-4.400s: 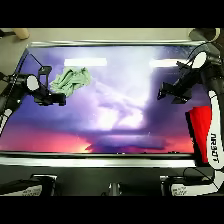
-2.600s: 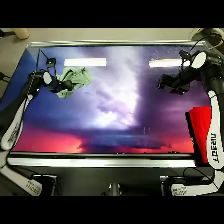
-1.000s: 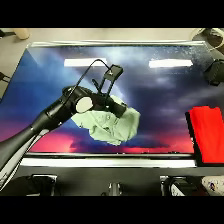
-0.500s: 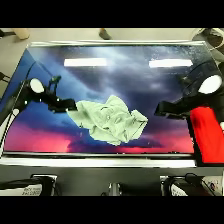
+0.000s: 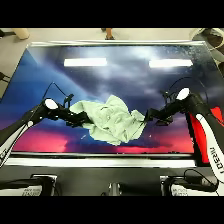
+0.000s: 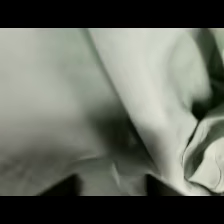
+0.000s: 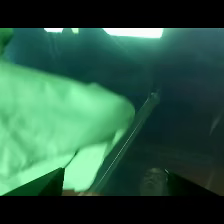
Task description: Fold the shirts.
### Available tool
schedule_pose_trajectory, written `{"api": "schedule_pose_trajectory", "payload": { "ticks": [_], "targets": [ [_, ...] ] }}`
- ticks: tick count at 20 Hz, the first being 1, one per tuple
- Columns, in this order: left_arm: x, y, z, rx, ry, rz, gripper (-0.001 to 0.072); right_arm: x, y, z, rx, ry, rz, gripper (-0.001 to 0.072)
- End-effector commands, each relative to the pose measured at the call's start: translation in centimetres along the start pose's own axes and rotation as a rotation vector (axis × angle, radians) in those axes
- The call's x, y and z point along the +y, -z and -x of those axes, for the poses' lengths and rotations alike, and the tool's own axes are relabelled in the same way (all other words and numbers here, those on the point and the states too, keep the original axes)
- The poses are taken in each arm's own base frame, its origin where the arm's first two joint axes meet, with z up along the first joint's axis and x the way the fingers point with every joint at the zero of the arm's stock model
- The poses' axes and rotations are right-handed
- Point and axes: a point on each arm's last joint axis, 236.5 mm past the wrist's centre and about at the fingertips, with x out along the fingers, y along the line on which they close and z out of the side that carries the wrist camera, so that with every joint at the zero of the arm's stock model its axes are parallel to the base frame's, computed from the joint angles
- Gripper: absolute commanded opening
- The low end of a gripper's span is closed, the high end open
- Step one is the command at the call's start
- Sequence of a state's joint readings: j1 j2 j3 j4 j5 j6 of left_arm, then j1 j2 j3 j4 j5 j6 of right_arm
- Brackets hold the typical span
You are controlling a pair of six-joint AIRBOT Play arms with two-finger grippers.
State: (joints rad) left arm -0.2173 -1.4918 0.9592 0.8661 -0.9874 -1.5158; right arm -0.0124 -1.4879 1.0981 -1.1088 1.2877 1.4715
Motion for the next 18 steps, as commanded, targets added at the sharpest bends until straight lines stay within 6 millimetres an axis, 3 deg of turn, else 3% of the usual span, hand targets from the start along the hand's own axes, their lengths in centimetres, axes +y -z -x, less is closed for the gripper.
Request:
{"api": "schedule_pose_trajectory", "payload": {
  "ticks": [1, 6, 7, 9, 11, 12, 13, 14, 15, 17, 18],
  "targets": [
    [-1.1, -0.8, -0.4, -0.042, 0.024, 0.01, 0.0048, 0.0, -1.0, -2.6, 0.003, -0.002, 0.043, 0.0705],
    [-2.8, -1.6, 2.0, -0.106, 0.04, -0.079, 0.0029, 2.7, -4.6, -4.2, -0.159, 0.026, 0.162, 0.0682],
    [-3.1, -1.6, 2.5, -0.119, 0.042, -0.095, 0.0029, 3.3, -5.2, -4.3, -0.19, 0.029, 0.179, 0.0598],
    [-3.6, -1.8, 3.6, -0.146, 0.036, -0.128, 0.0028, 4.3, -6.0, -4.5, -0.23, 0.031, 0.204, 0.0045],
    [-4.1, -2.0, 5.2, -0.187, 0.021, -0.216, 0.0027, 5.4, -5.7, -3.2, -0.214, 0.012, 0.241, 0.0028],
    [-4.5, -2.6, 6.8, -0.231, 0.007, -0.253, 0.0027, 6.2, -5.7, -1.7, -0.226, 0.013, 0.293, 0.0028],
    [-5.3, -3.5, 9.2, -0.296, -0.011, -0.302, 0.0027, 7.5, -6.1, 1.1, -0.276, 0.018, 0.358, 0.0028],
    [-6.5, -4.7, 12.9, -0.392, -0.035, -0.366, 0.0026, 8.7, -6.7, 4.6, -0.353, 0.041, 0.407, 0.0028],
    [-8.1, -5.7, 17.4, -0.505, -0.055, -0.429, 0.0026, 10.0, -7.3, 9.3, -0.469, 0.076, 0.455, 0.0027],
    [-12.1, -6.3, 29.4, -0.798, -0.086, -0.538, 0.0026, 12.1, -6.9, 20.2, -0.734, 0.162, 0.479, 0.0028],
    [-13.8, -5.4, 36.2, -0.961, -0.109, -0.566, 0.0026, 12.6, -5.4, 26.6, -0.888, 0.213, 0.46, 0.0028]
  ]
}}
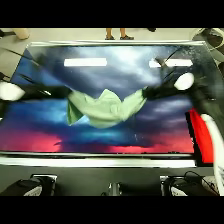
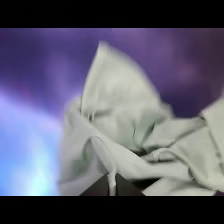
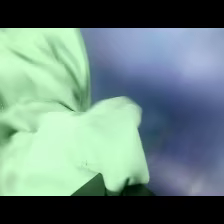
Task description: Fold the shirts.
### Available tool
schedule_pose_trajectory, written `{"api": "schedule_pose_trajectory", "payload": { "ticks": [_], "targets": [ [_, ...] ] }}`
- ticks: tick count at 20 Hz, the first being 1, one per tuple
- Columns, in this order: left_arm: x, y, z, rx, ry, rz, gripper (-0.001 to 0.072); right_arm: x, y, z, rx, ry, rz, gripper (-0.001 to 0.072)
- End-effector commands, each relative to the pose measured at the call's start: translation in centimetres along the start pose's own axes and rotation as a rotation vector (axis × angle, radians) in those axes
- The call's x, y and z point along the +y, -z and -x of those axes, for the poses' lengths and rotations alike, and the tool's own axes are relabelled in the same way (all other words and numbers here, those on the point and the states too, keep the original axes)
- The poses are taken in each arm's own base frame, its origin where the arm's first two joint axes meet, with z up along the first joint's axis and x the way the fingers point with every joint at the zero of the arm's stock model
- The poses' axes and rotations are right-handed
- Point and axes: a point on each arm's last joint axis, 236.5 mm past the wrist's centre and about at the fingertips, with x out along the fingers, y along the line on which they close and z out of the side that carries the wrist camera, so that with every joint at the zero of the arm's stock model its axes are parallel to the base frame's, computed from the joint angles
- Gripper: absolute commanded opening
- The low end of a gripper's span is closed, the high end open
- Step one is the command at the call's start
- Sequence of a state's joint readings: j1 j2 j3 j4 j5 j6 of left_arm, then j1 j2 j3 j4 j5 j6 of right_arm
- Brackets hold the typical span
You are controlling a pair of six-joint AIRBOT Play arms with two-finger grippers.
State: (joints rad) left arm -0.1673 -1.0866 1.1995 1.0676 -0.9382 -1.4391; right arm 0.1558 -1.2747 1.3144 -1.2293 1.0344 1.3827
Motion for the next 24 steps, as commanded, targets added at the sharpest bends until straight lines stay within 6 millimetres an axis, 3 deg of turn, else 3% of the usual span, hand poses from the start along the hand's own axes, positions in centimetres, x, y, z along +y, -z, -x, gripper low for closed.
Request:
{"api": "schedule_pose_trajectory", "payload": {
  "ticks": [1, 2, 3, 4, 5, 8, 11, 13, 15, 16, 18, 21, 22, 24],
  "targets": [
    [-1.8, -11.1, 17.5, -0.455, -0.172, -0.177, 0.0026, -0.7, -7.2, 18.5, -0.418, 0.247, 0.028, 0.0028],
    [-2.2, -12.6, 22.7, -0.572, -0.226, -0.184, 0.0026, -0.5, -7.5, 23.7, -0.532, 0.288, -0.008, 0.0028],
    [-2.8, -13.0, 26.3, -0.652, -0.244, -0.161, 0.0027, -0.1, -7.0, 27.8, -0.628, 0.296, -0.057, 0.0028],
    [-3.6, -12.8, 28.4, -0.7, -0.234, -0.142, 0.0027, 0.8, -5.9, 30.7, -0.686, 0.27, -0.112, 0.0028],
    [-4.7, -12.0, 29.0, -0.697, -0.201, -0.141, 0.0027, 1.7, -4.6, 32.1, -0.698, 0.234, -0.159, 0.0028],
    [-6.5, -9.1, 25.8, -0.546, -0.092, -0.118, 0.0027, 3.0, -1.5, 33.2, -0.653, 0.186, -0.198, 0.0029],
    [-5.3, -5.2, 19.3, -0.363, -0.057, -0.091, 0.0027, 2.4, -0.8, 33.0, -0.624, 0.215, -0.202, 0.0029],
    [-3.9, -1.7, 14.6, -0.238, -0.051, -0.06, 0.0027, 1.6, -2.1, 32.3, -0.633, 0.24, -0.197, 0.0029],
    [-2.4, 1.2, 10.8, -0.151, -0.055, -0.029, 0.0028, 1.1, -5.6, 30.9, -0.693, 0.238, -0.18, 0.0029],
    [-1.4, 2.6, 9.0, -0.114, -0.065, -0.008, 0.0028, 0.7, -7.4, 29.4, -0.704, 0.234, -0.175, 0.0029],
    [0.7, 5.3, 5.7, -0.035, -0.088, 0.062, 0.0028, -1.0, -10.3, 23.4, -0.65, 0.24, -0.18, 0.0029],
    [3.5, 8.7, 0.6, 0.078, -0.114, 0.159, 0.0028, -3.7, -13.3, 9.7, -0.528, 0.185, -0.237, 0.0031],
    [4.4, 9.4, -1.0, 0.11, -0.127, 0.178, 0.0028, -4.2, -13.5, 5.0, -0.494, 0.145, -0.285, 0.0031],
    [6.2, 11.2, -4.4, 0.188, -0.151, 0.224, 0.0028, -4.7, -11.6, -2.6, -0.373, 0.072, -0.43, 0.003]
  ]
}}
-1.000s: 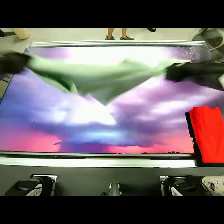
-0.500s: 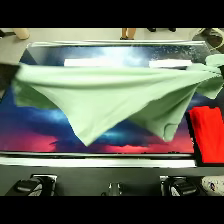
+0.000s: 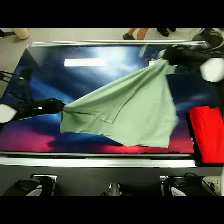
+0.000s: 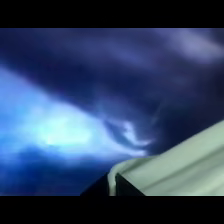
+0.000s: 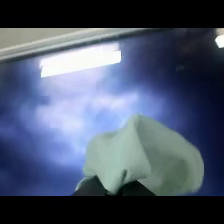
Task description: Fold the shirts.
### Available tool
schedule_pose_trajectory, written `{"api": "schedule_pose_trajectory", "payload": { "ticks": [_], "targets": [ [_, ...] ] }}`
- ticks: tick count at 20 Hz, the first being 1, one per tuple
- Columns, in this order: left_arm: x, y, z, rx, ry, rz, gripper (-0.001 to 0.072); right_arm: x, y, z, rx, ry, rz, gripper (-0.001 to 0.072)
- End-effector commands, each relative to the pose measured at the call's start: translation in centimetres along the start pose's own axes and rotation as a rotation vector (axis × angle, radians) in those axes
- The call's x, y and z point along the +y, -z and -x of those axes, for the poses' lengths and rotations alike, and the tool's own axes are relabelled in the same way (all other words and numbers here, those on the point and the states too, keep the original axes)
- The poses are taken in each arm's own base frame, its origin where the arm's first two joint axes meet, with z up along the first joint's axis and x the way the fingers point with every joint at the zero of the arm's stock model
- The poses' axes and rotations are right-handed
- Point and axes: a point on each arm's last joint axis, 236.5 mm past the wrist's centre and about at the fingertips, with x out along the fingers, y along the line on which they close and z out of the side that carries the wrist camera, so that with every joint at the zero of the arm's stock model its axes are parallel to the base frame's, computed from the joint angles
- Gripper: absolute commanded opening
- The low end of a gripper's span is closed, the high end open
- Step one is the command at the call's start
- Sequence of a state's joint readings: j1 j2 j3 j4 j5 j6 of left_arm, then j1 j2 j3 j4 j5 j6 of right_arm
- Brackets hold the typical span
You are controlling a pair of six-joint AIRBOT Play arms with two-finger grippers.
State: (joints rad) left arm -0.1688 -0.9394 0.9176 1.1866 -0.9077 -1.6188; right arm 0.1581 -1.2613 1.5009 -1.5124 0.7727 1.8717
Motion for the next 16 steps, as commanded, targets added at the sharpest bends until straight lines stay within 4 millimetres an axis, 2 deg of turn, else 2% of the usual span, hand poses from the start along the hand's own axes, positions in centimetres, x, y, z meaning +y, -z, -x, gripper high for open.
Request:
{"api": "schedule_pose_trajectory", "payload": {
  "ticks": [1, 2, 3, 4, 5, 6, 7, 8, 9, 10, 11, 12, 13, 14, 16],
  "targets": [
    [2.8, 3.1, -6.7, 0.142, -0.038, 0.097, 0.0028, -0.2, 8.6, -11.4, 0.213, -0.048, -0.234, 0.0031],
    [3.3, 4.3, -8.4, 0.193, -0.04, 0.132, 0.0029, -0.1, 11.7, -12.6, 0.31, -0.051, -0.285, 0.0031],
    [3.6, 5.3, -9.8, 0.236, -0.037, 0.172, 0.0029, 0.2, 13.8, -13.1, 0.385, -0.055, -0.323, 0.0043],
    [4.0, 5.9, -10.8, 0.268, -0.038, 0.197, 0.0029, 0.5, 14.9, -12.8, 0.433, -0.06, -0.336, 0.0142],
    [4.4, 5.8, -11.1, 0.28, -0.044, 0.207, 0.003, 0.5, 15.2, -11.9, 0.462, -0.064, -0.279, 0.0296],
    [5.0, 5.1, -10.9, 0.282, -0.049, 0.216, 0.0067, 0.1, 15.0, -10.5, 0.484, -0.074, -0.193, 0.0429],
    [5.8, 4.2, -10.1, 0.28, -0.054, 0.218, 0.0266, -0.9, 14.8, -8.4, 0.521, -0.079, -0.115, 0.0519],
    [6.7, 3.3, -9.0, 0.293, -0.051, 0.206, 0.061, -2.6, 15.0, -6.3, 0.579, -0.064, -0.084, 0.052],
    [8.0, 2.7, -7.4, 0.319, -0.055, 0.199, 0.066, -5.1, 15.7, -3.9, 0.669, -0.04, -0.076, 0.052],
    [9.4, 2.6, -5.9, 0.35, -0.063, 0.201, 0.066, -8.1, 17.1, -1.2, 0.788, -0.012, -0.097, 0.051],
    [11.1, 3.3, -4.4, 0.393, -0.078, 0.216, 0.0656, -10.7, 18.8, 1.3, 0.899, 0.016, -0.152, 0.0495],
    [12.9, 4.8, -3.2, 0.445, -0.106, 0.237, 0.0603, -12.6, 20.8, 3.4, 0.991, 0.032, -0.207, 0.0488],
    [14.3, 6.4, -2.6, 0.491, -0.129, 0.257, 0.0581, -14.1, 22.8, 5.1, 1.043, 0.047, -0.263, 0.0488],
    [14.7, 8.2, -2.8, 0.527, -0.118, 0.266, 0.0582, -15.1, 24.7, 5.9, 1.047, 0.068, -0.313, 0.0487],
    [13.4, 11.4, -4.1, 0.579, -0.052, 0.254, 0.0586, -15.9, 28.4, 6.7, 1.043, 0.095, -0.352, 0.0487]
  ]
}}
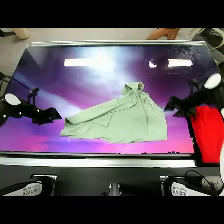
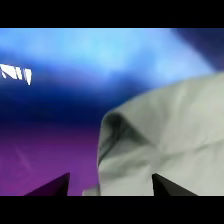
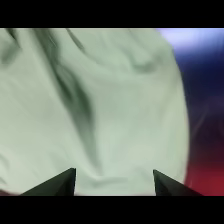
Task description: Fold the shirts.
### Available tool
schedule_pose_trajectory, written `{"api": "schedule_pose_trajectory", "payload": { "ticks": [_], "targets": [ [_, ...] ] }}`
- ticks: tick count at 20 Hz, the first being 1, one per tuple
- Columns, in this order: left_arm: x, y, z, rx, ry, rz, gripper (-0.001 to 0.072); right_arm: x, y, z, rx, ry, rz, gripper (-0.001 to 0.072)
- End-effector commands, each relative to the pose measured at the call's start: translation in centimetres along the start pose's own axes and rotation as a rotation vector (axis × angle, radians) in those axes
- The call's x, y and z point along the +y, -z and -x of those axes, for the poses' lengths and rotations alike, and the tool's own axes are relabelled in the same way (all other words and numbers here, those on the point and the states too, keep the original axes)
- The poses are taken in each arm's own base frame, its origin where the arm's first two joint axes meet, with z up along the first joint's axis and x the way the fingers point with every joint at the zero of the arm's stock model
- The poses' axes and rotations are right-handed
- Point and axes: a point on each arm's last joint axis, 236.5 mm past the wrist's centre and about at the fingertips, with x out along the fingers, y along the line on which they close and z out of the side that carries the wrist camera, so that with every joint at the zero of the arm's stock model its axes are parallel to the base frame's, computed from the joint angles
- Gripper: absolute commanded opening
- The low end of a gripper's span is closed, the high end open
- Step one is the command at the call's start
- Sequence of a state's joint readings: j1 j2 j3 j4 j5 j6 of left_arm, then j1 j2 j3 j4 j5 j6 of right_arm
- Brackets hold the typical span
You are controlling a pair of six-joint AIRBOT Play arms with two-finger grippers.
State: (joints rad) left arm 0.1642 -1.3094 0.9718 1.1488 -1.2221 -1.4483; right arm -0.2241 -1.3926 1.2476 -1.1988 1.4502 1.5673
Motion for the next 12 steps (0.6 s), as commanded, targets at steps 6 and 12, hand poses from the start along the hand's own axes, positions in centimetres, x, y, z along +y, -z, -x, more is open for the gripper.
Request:
{"api": "schedule_pose_trajectory", "payload": {
  "ticks": [6, 12],
  "targets": [
    [-0.9, 6.1, -5.0, 0.167, 0.038, -0.109, 0.0589, -4.2, 8.2, -4.9, 0.169, -0.015, -0.094, 0.0562],
    [-0.9, 6.7, -6.4, 0.212, 0.034, -0.109, 0.0562, -4.7, 7.0, -5.7, 0.123, -0.007, -0.099, 0.0568]
  ]
}}
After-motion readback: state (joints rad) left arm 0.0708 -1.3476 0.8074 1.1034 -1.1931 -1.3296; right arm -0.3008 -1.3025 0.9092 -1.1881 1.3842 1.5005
